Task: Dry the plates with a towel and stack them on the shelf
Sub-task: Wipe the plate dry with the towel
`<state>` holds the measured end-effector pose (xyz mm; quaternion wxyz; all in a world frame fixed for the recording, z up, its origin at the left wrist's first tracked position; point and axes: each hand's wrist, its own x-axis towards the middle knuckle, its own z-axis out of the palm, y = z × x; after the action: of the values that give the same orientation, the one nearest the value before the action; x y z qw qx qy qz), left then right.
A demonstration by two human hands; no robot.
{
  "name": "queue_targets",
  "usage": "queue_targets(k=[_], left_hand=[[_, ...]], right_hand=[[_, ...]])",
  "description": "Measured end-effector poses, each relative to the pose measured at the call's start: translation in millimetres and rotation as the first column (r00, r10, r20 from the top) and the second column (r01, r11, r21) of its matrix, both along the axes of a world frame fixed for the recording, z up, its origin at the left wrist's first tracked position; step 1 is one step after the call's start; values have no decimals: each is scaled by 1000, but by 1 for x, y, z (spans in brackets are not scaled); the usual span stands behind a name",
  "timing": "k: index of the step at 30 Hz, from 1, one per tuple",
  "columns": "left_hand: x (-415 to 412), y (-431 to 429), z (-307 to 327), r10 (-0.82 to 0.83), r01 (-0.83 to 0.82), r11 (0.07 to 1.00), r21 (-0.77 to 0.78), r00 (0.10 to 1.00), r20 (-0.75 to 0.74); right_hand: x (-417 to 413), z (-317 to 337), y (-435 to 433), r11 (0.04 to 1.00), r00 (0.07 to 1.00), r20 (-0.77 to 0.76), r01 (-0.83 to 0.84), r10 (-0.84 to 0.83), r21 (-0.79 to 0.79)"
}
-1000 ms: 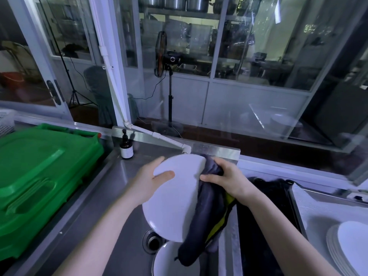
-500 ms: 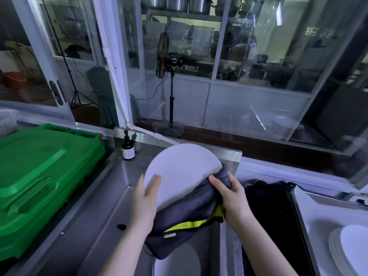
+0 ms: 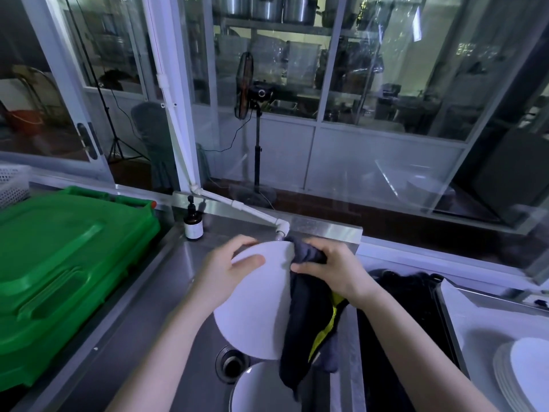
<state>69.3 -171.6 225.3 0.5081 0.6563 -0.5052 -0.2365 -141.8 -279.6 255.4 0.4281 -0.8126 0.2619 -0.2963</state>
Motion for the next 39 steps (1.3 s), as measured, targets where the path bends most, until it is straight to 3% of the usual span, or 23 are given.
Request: queue_targets(k=[2,4,7,10,13,15,18,20,22,24,27,29,31,34,39], left_hand=[[-9,13,-22,192,-203,979,-29,956,-223],[-24,21,-41,270,-296,955,5,865,-423],[-27,18,-43,276,-326,945,-22,833,-479],[-14,11,-29,249,-287,957,-43,890,-381],[2,5,-5,187,-211,974,-87,956,-226],[6,1,11,105,-107,988,-109,994,-28],[4,-5,28,-30,46,998,-52,962,271],[2,-6,31,-87,91,996,6,932,353],[3,-2,29,-106,103,994,27,955,276],[1,8,17,-37,37,999,-8,997,62],[-11,24,-18,192,-221,973,-67,936,-294],[-25,27,-33,253,-293,956,-27,866,-431],[-27,23,-38,275,-312,950,-16,860,-429],[-18,16,-30,222,-255,965,-60,918,-330],[-2,-1,-3,75,-92,985,-143,990,-122]], right_hand=[[-7,-15,5,971,968,219,67,-119,230],[-8,-32,11,869,894,352,78,-278,488],[-6,-45,17,778,852,369,67,-370,625],[-7,-36,11,811,880,379,12,-286,585],[-4,-12,-3,920,944,280,54,-173,387],[0,8,-9,975,982,166,50,-87,217],[12,28,-8,999,995,-92,-38,35,-27],[17,25,-4,992,987,-154,-66,50,-103],[15,15,-2,993,994,-105,-46,34,-111],[9,4,-1,998,1000,9,23,-22,-56],[-2,-22,7,943,930,313,85,-191,322],[-4,-38,16,840,866,374,90,-332,535],[-6,-47,19,795,854,366,87,-370,600],[-9,-38,12,825,902,338,32,-267,564],[-8,0,-12,957,979,173,54,-107,286]])
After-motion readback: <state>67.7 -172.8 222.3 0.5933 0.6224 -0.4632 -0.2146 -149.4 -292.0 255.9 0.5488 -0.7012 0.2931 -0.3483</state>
